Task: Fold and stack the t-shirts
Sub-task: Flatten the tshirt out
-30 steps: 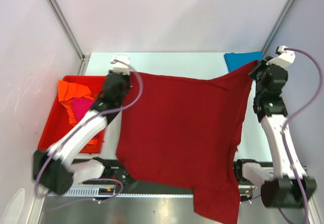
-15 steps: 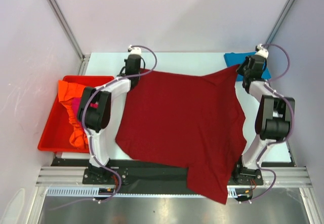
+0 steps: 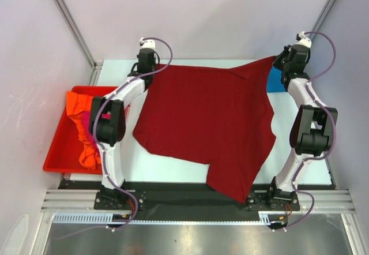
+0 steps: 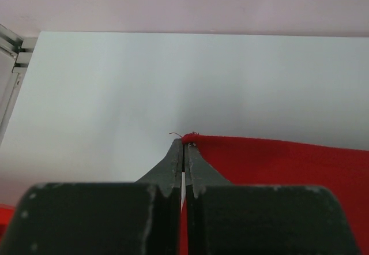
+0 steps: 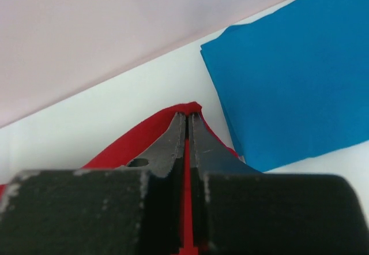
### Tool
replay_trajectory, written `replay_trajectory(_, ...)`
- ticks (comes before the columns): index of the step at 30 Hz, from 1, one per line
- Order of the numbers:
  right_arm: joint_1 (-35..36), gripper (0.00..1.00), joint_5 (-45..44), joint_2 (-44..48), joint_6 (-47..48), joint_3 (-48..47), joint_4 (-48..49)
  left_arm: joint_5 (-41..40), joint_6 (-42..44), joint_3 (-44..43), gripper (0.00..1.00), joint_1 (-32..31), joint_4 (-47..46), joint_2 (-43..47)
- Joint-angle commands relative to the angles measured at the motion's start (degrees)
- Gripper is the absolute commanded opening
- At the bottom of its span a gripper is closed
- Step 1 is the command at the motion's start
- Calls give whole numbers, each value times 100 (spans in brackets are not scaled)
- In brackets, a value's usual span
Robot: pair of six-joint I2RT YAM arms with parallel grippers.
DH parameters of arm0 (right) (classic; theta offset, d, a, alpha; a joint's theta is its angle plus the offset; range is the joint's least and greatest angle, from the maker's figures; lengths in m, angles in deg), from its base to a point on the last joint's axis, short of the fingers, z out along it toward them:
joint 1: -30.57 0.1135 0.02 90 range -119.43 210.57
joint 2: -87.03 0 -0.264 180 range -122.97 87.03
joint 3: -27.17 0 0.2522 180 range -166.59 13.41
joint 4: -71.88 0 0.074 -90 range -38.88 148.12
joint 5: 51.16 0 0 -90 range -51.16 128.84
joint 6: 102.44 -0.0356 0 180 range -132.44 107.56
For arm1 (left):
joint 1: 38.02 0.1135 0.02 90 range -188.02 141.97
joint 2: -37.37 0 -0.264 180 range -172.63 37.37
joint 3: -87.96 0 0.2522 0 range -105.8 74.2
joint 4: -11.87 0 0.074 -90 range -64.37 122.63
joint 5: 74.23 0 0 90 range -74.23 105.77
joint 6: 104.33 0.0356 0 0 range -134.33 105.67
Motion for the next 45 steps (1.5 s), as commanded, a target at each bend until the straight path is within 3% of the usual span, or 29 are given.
replay_trajectory(1,-135,0,-103,1111,-106,-376,-418,57,-234,117,0,33,-123,1164)
replay_trajectory(5,-117,0,-173,2088,105,-481,-1087,110,-357,485,0,33,9,2174)
replay_trajectory(11,-161,0,-358,3940,280,-648,-2089,154,-410,1486,0,33,0,4616)
replay_trajectory(16,-188,0,-428,5155,439,-1280,-3004,408,-437,2234,0,33,132,7021)
replay_trajectory(20,-188,0,-499,5790,465,-2051,-3443,575,-393,2368,0,33,386,8202)
replay_trajectory(27,-83,0,-437,5843,387,-3441,-4348,734,-226,1630,1,33,1221,8689)
replay_trajectory(31,-12,0,-429,5887,316,-3567,-4473,795,-200,1410,0,33,1354,8706)
replay_trajectory(36,32,0,-367,5843,237,-2856,-4140,708,-147,1629,0,33,1187,8426)
replay_trajectory(40,32,0,-262,5589,132,-2048,-3551,471,-129,2095,0,33,521,7943)
replay_trajectory(45,32,0,-95,4896,26,-756,-2454,417,-94,2630,0,33,-289,6713)
